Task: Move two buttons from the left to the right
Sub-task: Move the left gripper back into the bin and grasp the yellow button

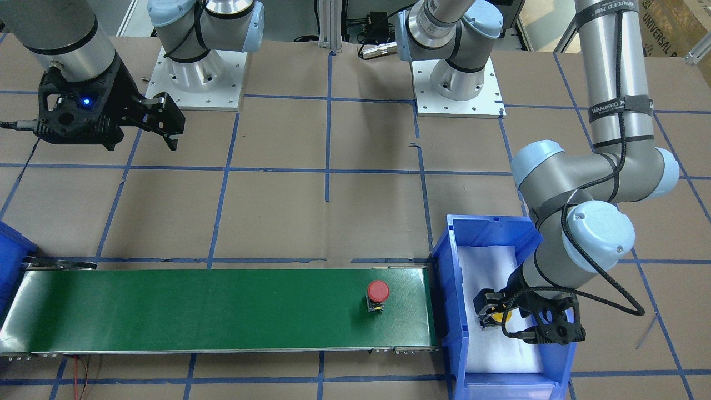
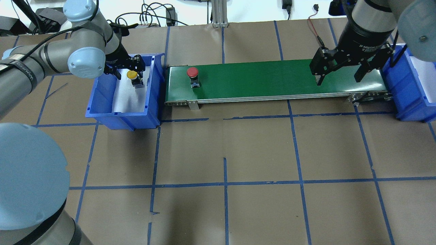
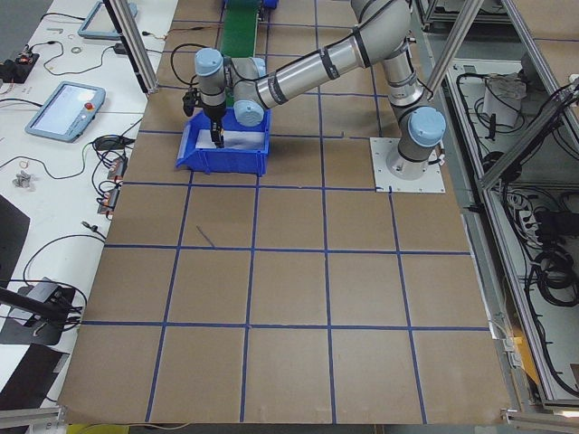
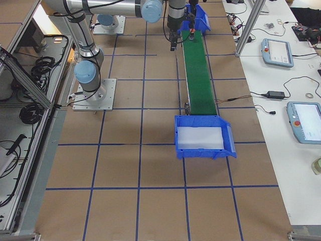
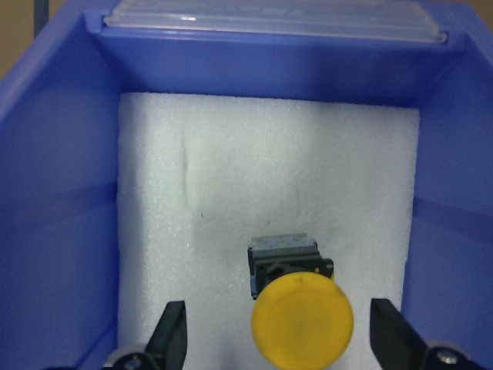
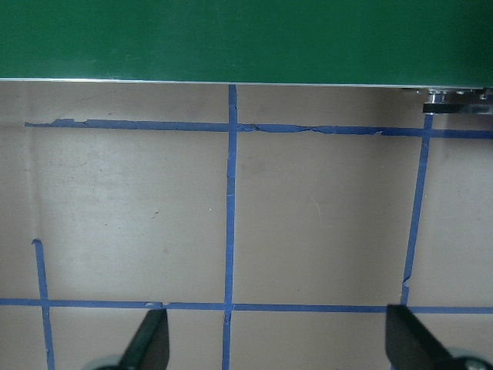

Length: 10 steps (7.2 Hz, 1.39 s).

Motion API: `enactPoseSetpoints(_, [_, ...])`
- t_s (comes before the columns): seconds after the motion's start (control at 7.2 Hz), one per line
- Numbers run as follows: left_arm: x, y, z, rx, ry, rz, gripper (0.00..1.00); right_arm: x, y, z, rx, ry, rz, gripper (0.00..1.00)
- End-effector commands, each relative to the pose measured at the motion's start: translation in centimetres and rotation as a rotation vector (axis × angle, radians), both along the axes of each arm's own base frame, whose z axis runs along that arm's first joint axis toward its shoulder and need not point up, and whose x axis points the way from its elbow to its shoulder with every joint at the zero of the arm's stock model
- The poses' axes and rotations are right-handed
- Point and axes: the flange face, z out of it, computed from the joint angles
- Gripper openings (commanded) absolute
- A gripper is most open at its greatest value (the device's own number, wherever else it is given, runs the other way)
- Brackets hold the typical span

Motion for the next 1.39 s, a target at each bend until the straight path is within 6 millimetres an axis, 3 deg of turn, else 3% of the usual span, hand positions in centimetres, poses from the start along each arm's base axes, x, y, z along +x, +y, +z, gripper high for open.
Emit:
enactPoseSetpoints(0.0, [0.0, -0.1, -0.9, 0.012, 0.002, 0.000, 0.81, 0.0, 0.1, 0.0, 0.002, 0.000, 0.000, 1.00])
enactPoseSetpoints(0.28, [0.0, -0.1, -0.7, 0.008, 0.003, 0.001, 0.74, 0.0, 0.1, 0.0, 0.004, 0.000, -0.001, 1.00])
enactPoseSetpoints(0.56, [-0.4, -0.2, -0.5, 0.000, 0.045, -0.002, 0.32, 0.0, 0.1, 0.1, 0.001, 0.000, 0.000, 1.00])
enactPoseSetpoints(0.69, [-0.4, -0.1, -0.2, -0.005, 0.046, -0.002, 0.23, 0.0, 0.0, 0.1, -0.001, 0.000, 0.000, 1.00])
enactPoseSetpoints(0.97, [-0.4, 0.0, 1.9, -0.034, 0.032, -0.005, 0.21, 0.0, 0.1, 0.1, 0.001, 0.000, 0.000, 1.00])
enactPoseSetpoints(1.11, [-0.6, 1.1, 6.3, -0.074, 0.022, -0.008, 0.23, 0.0, 0.1, 0.2, -0.001, 0.000, -0.001, 1.00])
enactPoseSetpoints(1.25, [-1.0, 4.2, 11.4, -0.038, 0.025, 0.000, 0.23, 0.0, 0.3, 0.4, -0.005, 0.000, -0.001, 1.00])
